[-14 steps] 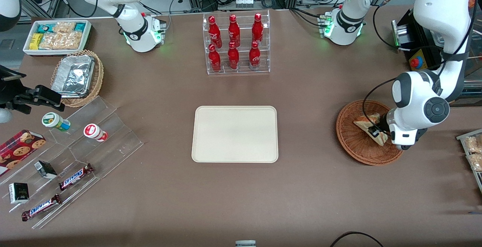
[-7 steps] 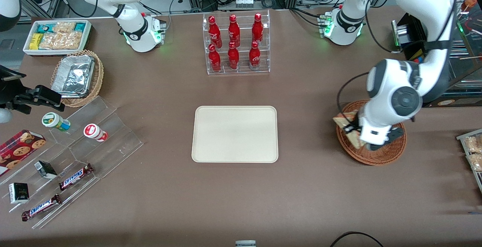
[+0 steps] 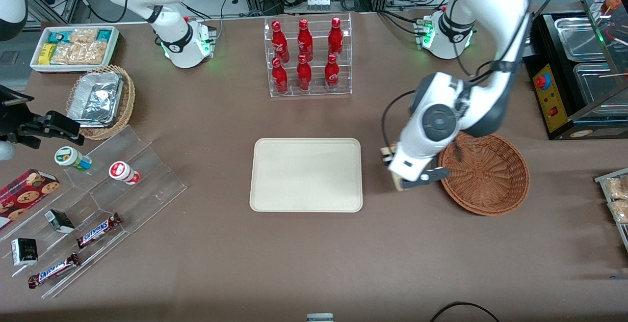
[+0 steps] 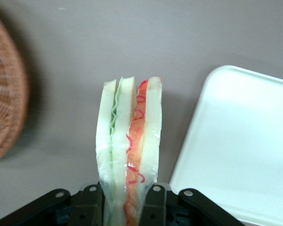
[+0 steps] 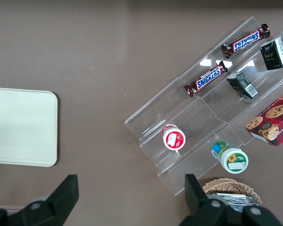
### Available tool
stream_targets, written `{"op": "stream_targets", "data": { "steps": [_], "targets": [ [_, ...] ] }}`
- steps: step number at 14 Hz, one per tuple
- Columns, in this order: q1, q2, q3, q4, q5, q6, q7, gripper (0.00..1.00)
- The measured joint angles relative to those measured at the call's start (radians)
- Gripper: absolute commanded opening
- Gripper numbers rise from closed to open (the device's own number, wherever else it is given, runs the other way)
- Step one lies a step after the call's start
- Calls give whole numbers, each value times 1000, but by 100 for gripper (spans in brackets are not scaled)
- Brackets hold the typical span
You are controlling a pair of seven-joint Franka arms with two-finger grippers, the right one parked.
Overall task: Place sandwich from basket to tray
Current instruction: 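Carry the sandwich with the left gripper over to the cream tray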
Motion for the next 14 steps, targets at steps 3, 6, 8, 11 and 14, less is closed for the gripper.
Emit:
{"op": "stream_targets", "data": {
  "steps": [3, 6, 8, 11, 14],
  "targets": [
    [-70, 82, -3, 75, -1, 4, 70, 33],
    [-118, 146, -9, 101, -2, 56, 111, 32],
    [-164, 189, -10, 107, -3, 133, 110, 32],
    [-189, 241, -10, 135, -4, 172, 111, 32],
    [-196, 273, -10, 146, -5, 172, 109, 31]
  ]
}}
